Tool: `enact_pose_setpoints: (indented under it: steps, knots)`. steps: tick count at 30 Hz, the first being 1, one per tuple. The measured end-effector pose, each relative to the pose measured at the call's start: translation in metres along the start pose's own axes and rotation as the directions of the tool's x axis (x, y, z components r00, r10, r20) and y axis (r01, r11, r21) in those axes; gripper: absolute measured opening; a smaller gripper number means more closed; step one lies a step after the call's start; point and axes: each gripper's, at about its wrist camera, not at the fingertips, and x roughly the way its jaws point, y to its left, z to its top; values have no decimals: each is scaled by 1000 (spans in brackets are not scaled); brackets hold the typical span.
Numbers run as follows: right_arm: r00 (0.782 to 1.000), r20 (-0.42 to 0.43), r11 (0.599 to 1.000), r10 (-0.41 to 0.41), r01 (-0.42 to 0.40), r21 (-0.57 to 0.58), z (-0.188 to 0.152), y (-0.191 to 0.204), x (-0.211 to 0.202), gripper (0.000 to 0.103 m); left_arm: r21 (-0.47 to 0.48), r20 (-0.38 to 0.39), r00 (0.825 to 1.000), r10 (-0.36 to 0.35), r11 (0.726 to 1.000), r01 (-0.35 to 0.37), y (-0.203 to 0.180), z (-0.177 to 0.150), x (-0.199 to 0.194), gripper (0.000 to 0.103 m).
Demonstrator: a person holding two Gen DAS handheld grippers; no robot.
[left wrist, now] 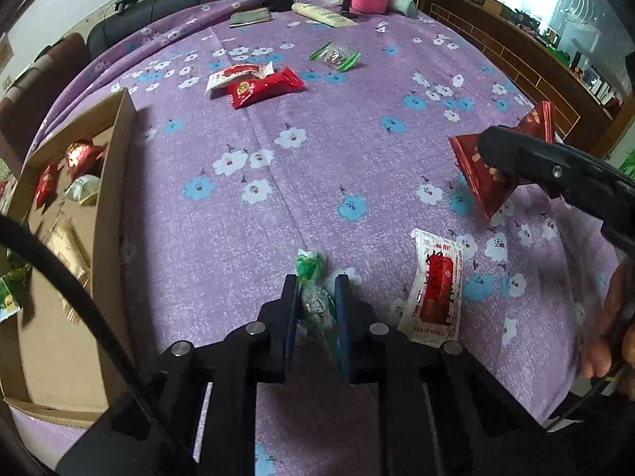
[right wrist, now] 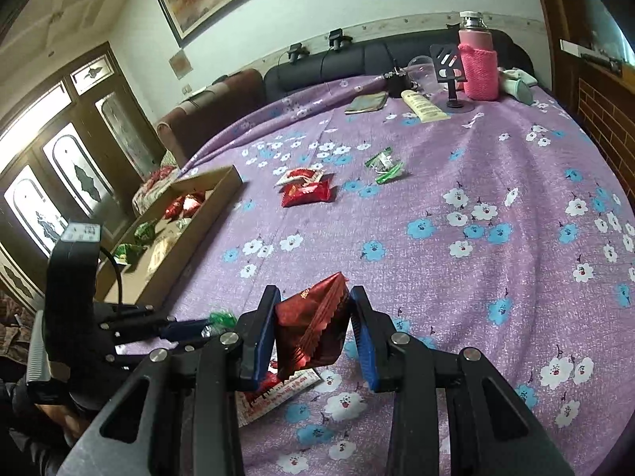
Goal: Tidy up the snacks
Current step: 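Grasp the clear green-ended candy with the left tool while the right tool grasps another red foil packet, then carry the clear candy with the left tool while the right tool carries the red foil packet toward the tray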
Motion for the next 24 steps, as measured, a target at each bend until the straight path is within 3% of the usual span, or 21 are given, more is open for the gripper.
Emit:
enact_pose_setpoints:
  steps: [11, 24]
  knots:
    - [1000, 27, 1000, 10, -9, -20, 6, 14, -5, 36, -74, 98, 995, 8, 997, -1, 31, 14, -48, 19]
    - [999, 20, 998, 40, -39, -48, 10, 34, 2, 35, -131, 145, 986, 79, 990, -60, 56, 13, -66, 19]
